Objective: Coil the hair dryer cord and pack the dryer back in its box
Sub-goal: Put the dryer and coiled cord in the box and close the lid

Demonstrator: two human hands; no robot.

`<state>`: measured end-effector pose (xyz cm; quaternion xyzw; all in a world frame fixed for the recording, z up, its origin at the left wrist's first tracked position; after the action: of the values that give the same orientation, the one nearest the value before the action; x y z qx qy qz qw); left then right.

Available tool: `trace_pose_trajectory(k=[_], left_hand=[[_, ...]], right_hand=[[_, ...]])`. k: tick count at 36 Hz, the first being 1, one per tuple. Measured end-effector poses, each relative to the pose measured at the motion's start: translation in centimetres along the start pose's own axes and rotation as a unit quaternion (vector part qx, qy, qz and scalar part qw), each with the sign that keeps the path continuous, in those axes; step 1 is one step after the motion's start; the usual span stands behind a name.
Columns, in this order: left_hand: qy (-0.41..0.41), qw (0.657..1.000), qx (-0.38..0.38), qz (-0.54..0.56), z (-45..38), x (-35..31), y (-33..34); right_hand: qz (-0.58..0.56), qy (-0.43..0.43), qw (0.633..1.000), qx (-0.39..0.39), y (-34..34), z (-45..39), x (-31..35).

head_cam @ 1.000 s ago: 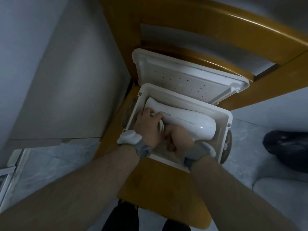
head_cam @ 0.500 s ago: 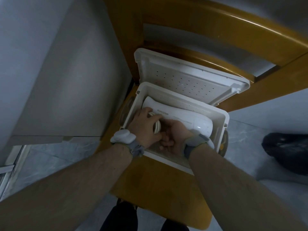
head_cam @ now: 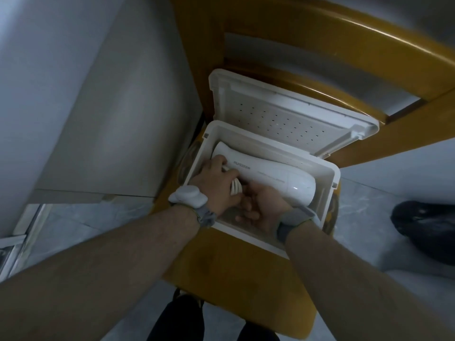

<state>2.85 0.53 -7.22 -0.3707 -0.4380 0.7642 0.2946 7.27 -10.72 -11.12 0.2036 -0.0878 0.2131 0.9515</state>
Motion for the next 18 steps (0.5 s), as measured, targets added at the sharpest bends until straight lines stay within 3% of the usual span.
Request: trace_pose_trajectory(k=[5, 9, 12, 14, 18], left_hand=[[-0.045, 0.998, 0.013, -0.051, -0.2, -0.3, 2.1], [-0.073, 0.994, 0.02, -0.082, 0.1, -0.5, 3.2], [-0.062, 0.993, 0.019, -0.103, -0.2, -0.3, 3.2], [-0.056, 0.993, 0.019, -0.099, -0.2, -0.3, 3.2], [-0.03, 0.998, 0.014, -0.053, 0.0, -0.7, 3.0]], right_hand=[[0.147, -0.057, 0.983, -0.094, -0.4, 0.1, 0.5], [0.255, -0.054, 0.96, -0.104, -1.0, 0.1, 0.8], [0.345, -0.101, 0.928, -0.1, -0.8, 0.1, 1.7], [0.451, -0.167, 0.868, -0.123, -0.8, 0.3, 2.9], [0.667, -0.255, 0.687, -0.133, -0.1, 0.3, 4.0]])
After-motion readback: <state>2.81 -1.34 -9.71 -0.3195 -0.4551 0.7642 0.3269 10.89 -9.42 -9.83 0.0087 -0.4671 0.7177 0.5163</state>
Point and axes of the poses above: each hand's wrist, its own z-axis away from the middle knuckle, its own y-axis out of the palm, x = y × z, the point moved 7 cm from there along -z, towards the middle knuckle, and after that the axes turned 6 degrees about -z, right-handed, at the moved point
